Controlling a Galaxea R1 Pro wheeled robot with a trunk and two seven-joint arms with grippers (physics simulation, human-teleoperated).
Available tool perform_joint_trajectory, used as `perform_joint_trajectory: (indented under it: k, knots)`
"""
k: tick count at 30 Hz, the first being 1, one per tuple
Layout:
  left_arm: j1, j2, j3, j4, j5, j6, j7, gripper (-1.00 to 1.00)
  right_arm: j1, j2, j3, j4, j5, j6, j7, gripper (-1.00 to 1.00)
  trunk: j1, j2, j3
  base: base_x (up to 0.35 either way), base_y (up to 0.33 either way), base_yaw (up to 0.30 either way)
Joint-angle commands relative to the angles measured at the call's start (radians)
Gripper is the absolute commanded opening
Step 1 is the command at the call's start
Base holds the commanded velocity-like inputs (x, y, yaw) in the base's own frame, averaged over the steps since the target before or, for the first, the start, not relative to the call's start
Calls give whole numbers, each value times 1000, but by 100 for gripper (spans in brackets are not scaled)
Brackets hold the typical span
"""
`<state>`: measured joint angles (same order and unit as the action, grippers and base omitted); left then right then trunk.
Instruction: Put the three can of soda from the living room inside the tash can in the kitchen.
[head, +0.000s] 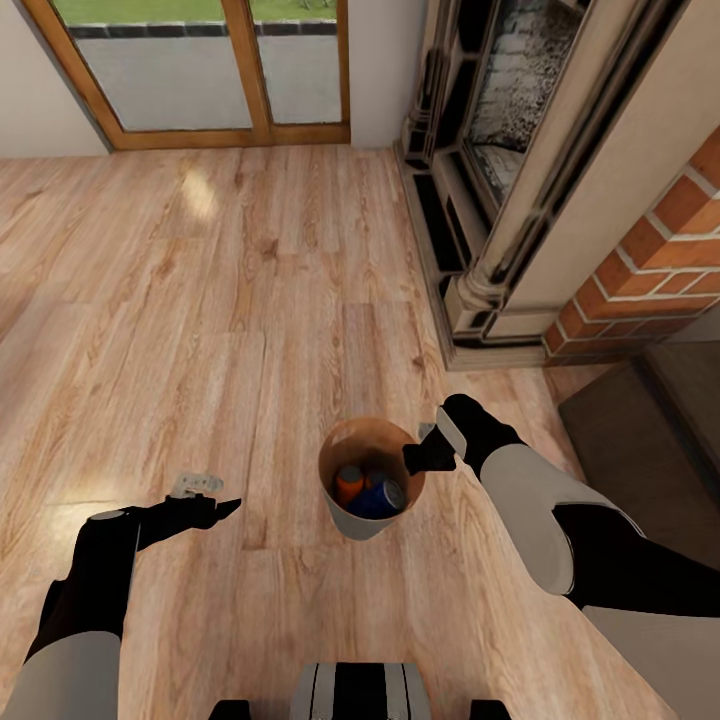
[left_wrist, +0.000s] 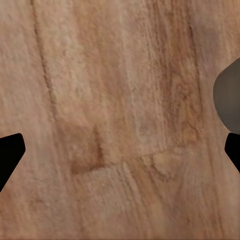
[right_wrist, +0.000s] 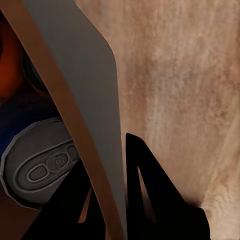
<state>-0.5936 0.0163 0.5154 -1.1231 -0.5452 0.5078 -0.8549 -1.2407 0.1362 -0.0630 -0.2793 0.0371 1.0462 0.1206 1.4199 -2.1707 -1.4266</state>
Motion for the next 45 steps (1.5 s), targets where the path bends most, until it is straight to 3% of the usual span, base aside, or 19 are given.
perform_joint_trajectory:
  k: [1, 7, 16, 39, 45]
  knots:
    - [0, 0, 0, 0, 0, 0, 0, 100, 0, 0, -6, 0, -31, 1, 7, -100, 4, -7, -3, 0, 0, 0]
    - [0, -1, 0, 0, 1, -1, 0, 100, 7, -5, -6, -1, -30, 1, 7, -100, 11, -21, -9, 0, 0, 0]
    - [0, -1, 0, 0, 1, -2, 0, 100, 18, -11, -6, -7, -29, 1, 7, -100, 46, -84, -38, 0, 0, 0]
    - [12, -6, 0, 0, 0, -26, -1, 100, 23, -13, -5, -9, -28, 1, 7, -100, 61, -112, -50, 0, 0, 0]
    - [12, -6, -1, 1, -2, -26, 0, 100, 25, -14, -4, -9, -28, 1, 7, -100, 84, -154, -69, 0, 0, 0]
